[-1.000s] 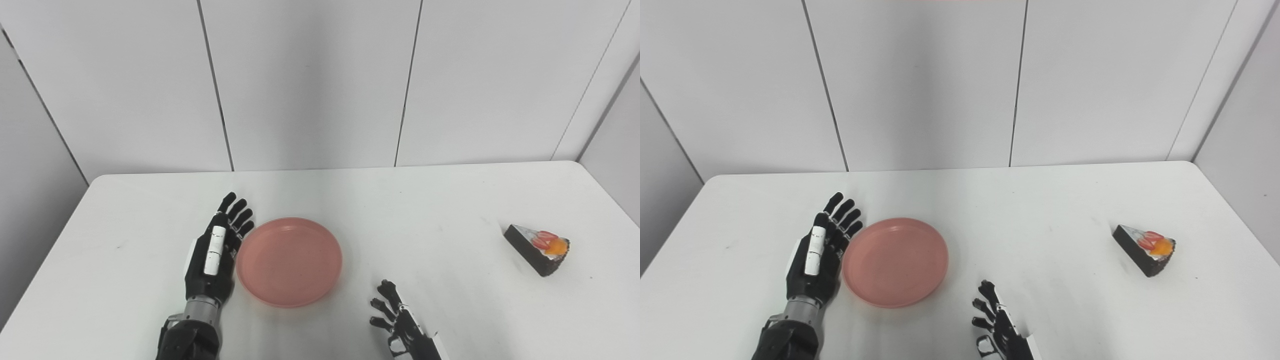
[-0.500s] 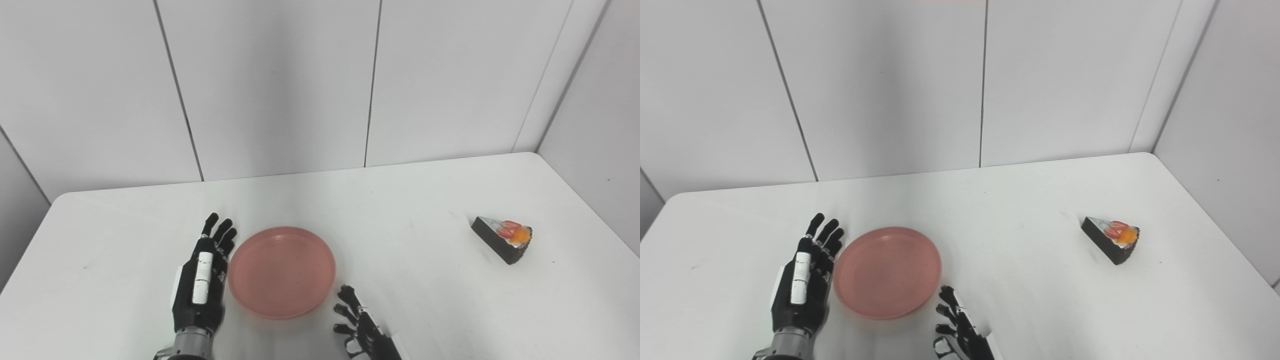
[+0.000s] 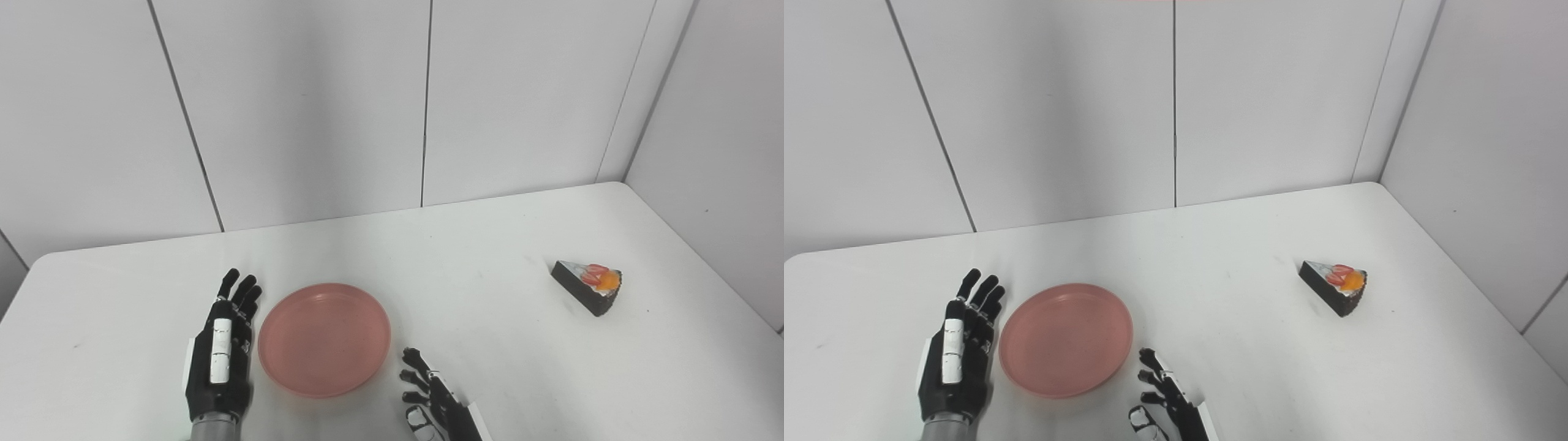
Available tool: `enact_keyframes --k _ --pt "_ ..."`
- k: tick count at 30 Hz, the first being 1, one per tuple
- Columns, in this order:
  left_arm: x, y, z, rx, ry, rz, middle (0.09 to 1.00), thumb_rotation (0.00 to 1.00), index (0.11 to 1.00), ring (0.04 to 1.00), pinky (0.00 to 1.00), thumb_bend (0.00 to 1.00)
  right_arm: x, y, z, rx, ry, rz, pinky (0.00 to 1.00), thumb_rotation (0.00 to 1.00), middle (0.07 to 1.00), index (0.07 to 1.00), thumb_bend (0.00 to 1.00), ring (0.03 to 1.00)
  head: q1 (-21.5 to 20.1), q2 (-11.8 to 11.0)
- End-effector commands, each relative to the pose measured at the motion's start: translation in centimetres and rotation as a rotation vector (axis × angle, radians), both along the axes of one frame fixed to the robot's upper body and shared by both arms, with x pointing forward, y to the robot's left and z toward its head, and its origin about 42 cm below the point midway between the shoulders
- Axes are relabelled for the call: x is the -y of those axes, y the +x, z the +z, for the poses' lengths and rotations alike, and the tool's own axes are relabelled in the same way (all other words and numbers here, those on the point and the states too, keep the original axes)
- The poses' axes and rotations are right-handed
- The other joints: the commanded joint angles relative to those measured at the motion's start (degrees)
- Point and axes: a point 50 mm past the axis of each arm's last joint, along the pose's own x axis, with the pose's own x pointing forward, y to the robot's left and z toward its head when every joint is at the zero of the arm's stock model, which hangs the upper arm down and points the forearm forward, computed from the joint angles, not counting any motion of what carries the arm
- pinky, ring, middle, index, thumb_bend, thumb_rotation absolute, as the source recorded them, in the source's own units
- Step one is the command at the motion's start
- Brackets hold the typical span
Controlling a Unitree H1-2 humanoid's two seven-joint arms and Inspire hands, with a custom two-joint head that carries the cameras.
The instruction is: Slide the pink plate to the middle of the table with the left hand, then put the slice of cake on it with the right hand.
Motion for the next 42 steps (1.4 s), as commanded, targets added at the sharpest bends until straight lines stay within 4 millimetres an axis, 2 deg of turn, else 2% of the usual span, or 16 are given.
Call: enact_keyframes --k 1,4,7,11,18,20,22,23,26,30,32,38,42 --pt "0.5 -1.5 -3.2 -0.091 -0.021 0.001 0.884 0.75 0.891 0.908 1.00 0.89 -1.5 -0.5 2.1 0.110 0.012 -0.069 0.73 0.87 0.875 0.870 0.78 0.823 0.06 -0.03" --pt "0.6 -1.4 -3.3 -0.094 -0.016 -0.004 0.882 0.74 0.894 0.907 0.99 0.91 -1.2 -1.0 3.3 0.167 -0.077 -0.152 0.69 0.87 0.854 0.858 0.73 0.795 -0.31 -0.28" --pt "0.8 -1.1 -3.5 -0.095 -0.013 -0.012 0.887 0.74 0.899 0.908 0.97 0.91 -0.6 -1.4 5.4 0.234 -0.152 -0.225 0.70 0.86 0.847 0.856 0.72 0.800 -0.98 -0.67" --pt "1.1 -0.9 -3.6 -0.092 0.001 -0.020 0.883 0.75 0.900 0.906 0.95 0.92 0.5 -1.7 7.7 0.292 -0.246 -0.277 0.68 0.89 0.849 0.864 0.74 0.802 -1.25 -0.87" --pt "1.7 -0.9 -3.7 -0.099 -0.008 -0.026 0.884 0.75 0.898 0.905 0.95 0.91 4.3 -2.2 11.3 0.328 -0.416 -0.332 0.67 0.92 0.847 0.860 0.77 0.806 -1.06 -1.17" --pt "1.7 -0.9 -3.8 -0.104 -0.010 -0.027 0.887 0.75 0.899 0.905 0.95 0.89 5.6 -2.2 12.2 0.329 -0.489 -0.351 0.64 0.89 0.838 0.864 0.79 0.780 -1.21 -1.35" --pt "1.7 -0.9 -4.0 -0.105 -0.004 -0.030 0.886 0.76 0.904 0.906 0.95 0.91 7.3 -2.0 13.3 0.334 -0.610 -0.394 0.68 0.83 0.841 0.868 0.81 0.790 -1.42 -1.48" --pt "1.6 -0.8 -4.1 -0.105 -0.001 -0.032 0.886 0.76 0.905 0.906 0.95 0.91 8.2 -1.8 13.9 0.332 -0.682 -0.415 0.69 0.82 0.841 0.868 0.81 0.791 -1.62 -1.68" --pt "1.6 -0.8 -4.2 -0.106 -0.002 -0.036 0.888 0.77 0.909 0.910 0.96 0.91 10.0 -1.2 15.1 0.309 -0.810 -0.452 0.65 0.73 0.842 0.873 0.80 0.769 -1.62 -1.68" --pt "1.7 -0.8 -4.5 -0.108 -0.008 -0.037 0.890 0.77 0.909 0.907 0.96 0.91 12.1 0.0 16.1 0.270 -0.943 -0.477 0.65 0.68 0.826 0.862 0.82 0.767 -1.64 -2.06" --pt "1.8 -0.9 -4.5 -0.109 -0.010 -0.037 0.891 0.77 0.909 0.901 0.96 0.91 13.6 0.9 16.7 0.246 -1.012 -0.484 0.67 0.67 0.839 0.847 0.84 0.802 -1.51 -2.07" --pt "1.8 -1.1 -4.7 -0.113 -0.004 -0.037 0.894 0.78 0.918 0.910 0.98 0.90 17.2 3.0 17.8 0.187 -1.160 -0.503 0.68 0.67 0.826 0.827 0.86 0.787 -1.56 -2.22" --pt "1.6 -1.1 -4.8 -0.116 0.007 -0.037 0.895 0.79 0.922 0.903 0.97 0.90 19.3 4.7 17.8 0.155 -1.224 -0.525 0.62 0.70 0.809 0.821 0.86 0.762 -1.65 -2.28"
